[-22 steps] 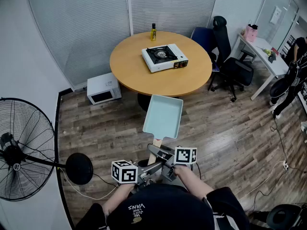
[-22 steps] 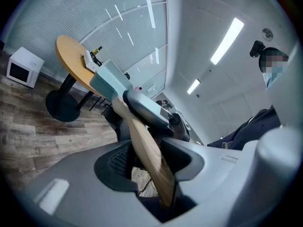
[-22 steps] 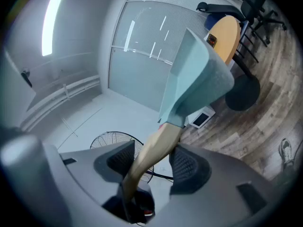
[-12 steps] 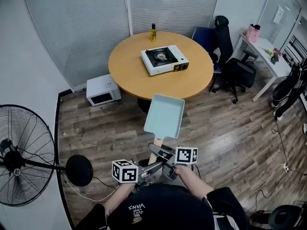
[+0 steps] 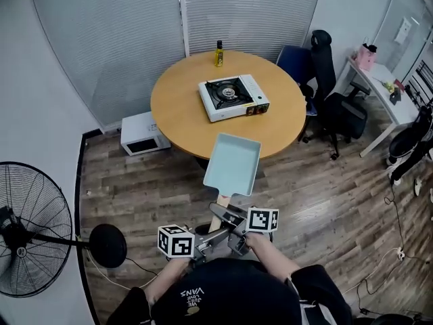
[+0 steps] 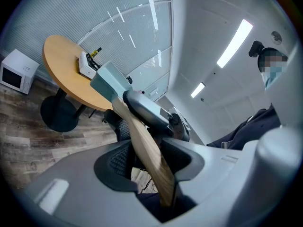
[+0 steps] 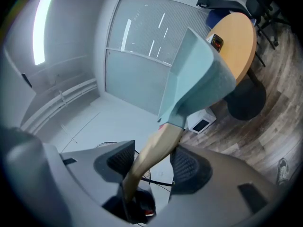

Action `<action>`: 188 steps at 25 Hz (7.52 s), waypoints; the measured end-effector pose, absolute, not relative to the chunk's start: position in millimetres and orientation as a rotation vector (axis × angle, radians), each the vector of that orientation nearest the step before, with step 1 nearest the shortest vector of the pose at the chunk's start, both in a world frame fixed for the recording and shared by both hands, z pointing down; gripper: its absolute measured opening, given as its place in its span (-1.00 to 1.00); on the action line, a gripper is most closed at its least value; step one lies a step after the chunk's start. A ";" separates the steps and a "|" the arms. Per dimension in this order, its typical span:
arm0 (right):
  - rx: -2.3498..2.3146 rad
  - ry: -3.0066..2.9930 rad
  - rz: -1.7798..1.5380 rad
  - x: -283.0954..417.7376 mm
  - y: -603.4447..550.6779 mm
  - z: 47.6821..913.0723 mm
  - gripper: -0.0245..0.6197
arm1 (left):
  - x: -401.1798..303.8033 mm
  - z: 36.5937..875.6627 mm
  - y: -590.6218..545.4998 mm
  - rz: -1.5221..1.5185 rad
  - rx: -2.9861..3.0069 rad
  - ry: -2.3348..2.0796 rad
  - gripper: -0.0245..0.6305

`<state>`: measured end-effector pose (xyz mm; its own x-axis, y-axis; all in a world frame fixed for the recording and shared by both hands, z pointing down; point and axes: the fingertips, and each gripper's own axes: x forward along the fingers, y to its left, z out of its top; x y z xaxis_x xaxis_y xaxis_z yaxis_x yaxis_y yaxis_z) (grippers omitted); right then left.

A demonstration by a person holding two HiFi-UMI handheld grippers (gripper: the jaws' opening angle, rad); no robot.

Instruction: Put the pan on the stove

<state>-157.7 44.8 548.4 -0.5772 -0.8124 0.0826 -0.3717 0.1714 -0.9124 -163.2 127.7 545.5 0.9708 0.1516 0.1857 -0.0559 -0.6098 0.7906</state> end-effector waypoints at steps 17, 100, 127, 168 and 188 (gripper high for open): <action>-0.999 2.140 -1.444 -50.3 -32.2 545.6 -0.25 | -44.5 542.1 50.9 0.204 2.199 -0.080 -0.40; -0.596 2.348 -1.767 112.3 -336.5 613.7 -0.24 | 148.8 604.7 -264.2 0.046 2.014 -0.536 -0.39; -0.680 2.417 -1.721 155.5 -303.2 608.3 -0.12 | 135.1 592.1 -253.9 -0.154 1.981 -0.792 -0.01; -1.386 2.486 -0.980 116.9 -140.2 537.0 -0.54 | 20.6 555.7 -96.5 -0.007 2.378 -0.798 -0.64; -1.321 2.731 -1.024 47.2 -78.0 570.3 -0.81 | -17.9 577.2 -52.1 0.068 2.391 -0.913 -0.90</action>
<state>47.2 -78.0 570.3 -0.6580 -0.6839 0.3150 -0.7224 0.4554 -0.5203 -17.9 -52.1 577.2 0.7652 -0.5966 0.2417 -0.6260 -0.6021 0.4955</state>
